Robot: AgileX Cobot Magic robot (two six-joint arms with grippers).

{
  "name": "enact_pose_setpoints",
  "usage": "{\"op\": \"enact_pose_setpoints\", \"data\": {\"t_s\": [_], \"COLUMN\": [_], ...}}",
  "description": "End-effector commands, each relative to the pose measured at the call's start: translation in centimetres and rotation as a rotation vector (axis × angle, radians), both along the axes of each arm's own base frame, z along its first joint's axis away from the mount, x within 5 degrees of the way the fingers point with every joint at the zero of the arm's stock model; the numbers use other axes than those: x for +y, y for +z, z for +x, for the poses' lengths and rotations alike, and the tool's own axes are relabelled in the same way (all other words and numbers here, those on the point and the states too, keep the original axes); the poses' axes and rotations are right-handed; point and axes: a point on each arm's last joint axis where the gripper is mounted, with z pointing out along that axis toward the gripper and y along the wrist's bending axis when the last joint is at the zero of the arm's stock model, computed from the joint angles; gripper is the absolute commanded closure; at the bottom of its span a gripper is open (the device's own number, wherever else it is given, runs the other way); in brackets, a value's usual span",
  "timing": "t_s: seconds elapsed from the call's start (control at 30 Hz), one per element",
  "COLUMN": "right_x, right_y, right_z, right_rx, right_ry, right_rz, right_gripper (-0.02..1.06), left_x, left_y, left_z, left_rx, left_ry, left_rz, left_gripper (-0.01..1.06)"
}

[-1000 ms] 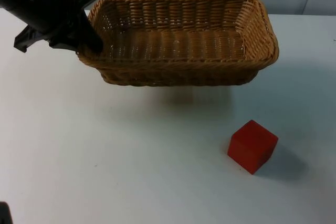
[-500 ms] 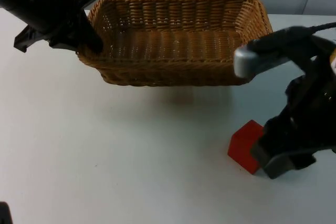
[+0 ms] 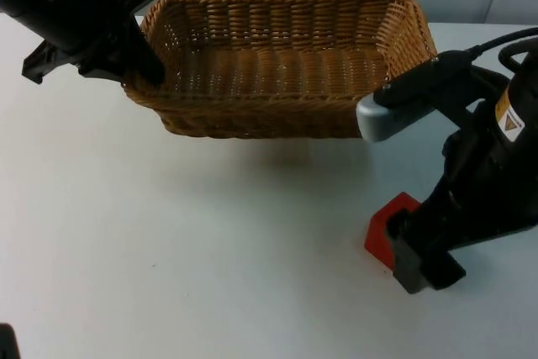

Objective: Pick up the basket with the left hand and place the cube into the basket with the right hand.

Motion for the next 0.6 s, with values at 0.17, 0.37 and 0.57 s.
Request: {"op": "enact_pose_setpoints", "data": {"t_s": [0.17,0.37,0.57], "right_x": [0.7,1.1,1.7], "right_y": [0.7,0.5,-1.6], "right_z": [1.5,2.3,2.7], "right_rx": [-0.165,-0.246,-0.214], "right_ry": [0.104,0.136,0.134], "right_rz": [0.034,0.052,0.057], "right_gripper": [0.00,0.00,0.00], "left_x": [-0.3,-0.1,0.1], "left_y": [1.0,0.9,1.0], "left_z": [0.1,0.4,0.7], "left_rx": [-0.016,-0.034,-0.062], "left_ry": [0.014,0.033,0.062], "left_rz": [-0.030,-0.020,-0.003], "left_gripper": [1.05,1.05,1.05]}}
